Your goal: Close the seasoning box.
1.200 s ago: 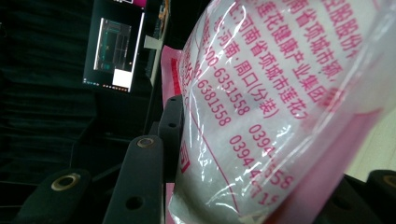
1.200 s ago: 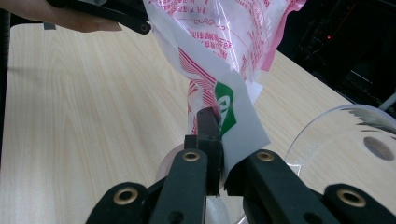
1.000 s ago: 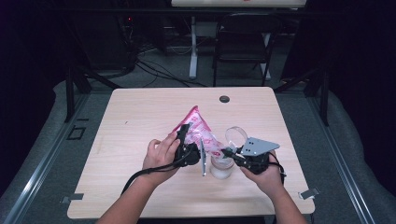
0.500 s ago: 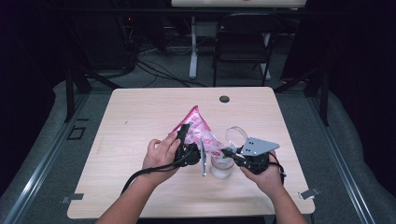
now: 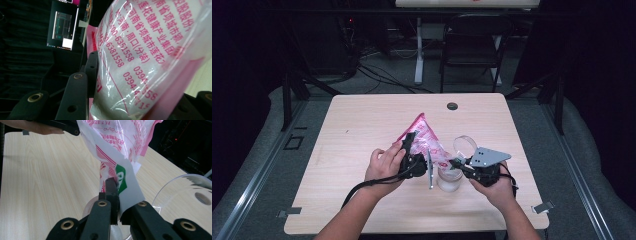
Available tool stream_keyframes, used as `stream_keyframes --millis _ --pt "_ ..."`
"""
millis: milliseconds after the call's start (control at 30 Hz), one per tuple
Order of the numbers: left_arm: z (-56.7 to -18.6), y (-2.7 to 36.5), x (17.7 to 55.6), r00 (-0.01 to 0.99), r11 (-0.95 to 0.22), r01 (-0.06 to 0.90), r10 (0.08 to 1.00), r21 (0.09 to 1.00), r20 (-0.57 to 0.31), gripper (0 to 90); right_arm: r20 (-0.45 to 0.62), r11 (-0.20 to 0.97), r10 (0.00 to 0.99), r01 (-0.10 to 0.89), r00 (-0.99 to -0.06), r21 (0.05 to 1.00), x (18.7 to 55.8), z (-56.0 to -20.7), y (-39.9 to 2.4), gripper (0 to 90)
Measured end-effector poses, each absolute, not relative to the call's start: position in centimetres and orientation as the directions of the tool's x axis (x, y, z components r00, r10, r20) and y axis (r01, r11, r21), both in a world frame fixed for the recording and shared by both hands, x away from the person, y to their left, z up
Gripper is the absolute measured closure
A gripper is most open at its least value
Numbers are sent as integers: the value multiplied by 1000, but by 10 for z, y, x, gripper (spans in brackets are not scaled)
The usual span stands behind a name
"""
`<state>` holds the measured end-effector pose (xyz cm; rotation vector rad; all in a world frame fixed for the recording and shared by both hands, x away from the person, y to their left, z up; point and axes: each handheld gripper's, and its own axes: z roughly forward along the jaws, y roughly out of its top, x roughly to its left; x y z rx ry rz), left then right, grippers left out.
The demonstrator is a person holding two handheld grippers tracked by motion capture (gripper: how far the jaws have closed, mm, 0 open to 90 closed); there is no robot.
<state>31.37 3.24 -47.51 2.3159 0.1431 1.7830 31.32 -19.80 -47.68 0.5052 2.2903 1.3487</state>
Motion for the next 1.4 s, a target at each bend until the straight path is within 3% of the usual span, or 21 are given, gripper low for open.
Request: stream_keyframes --millis 1400 --pt "-473 31 314 253 -972 -59 204 226 946 656 -181 460 515 92 -838 883 313 -477 -199 885"
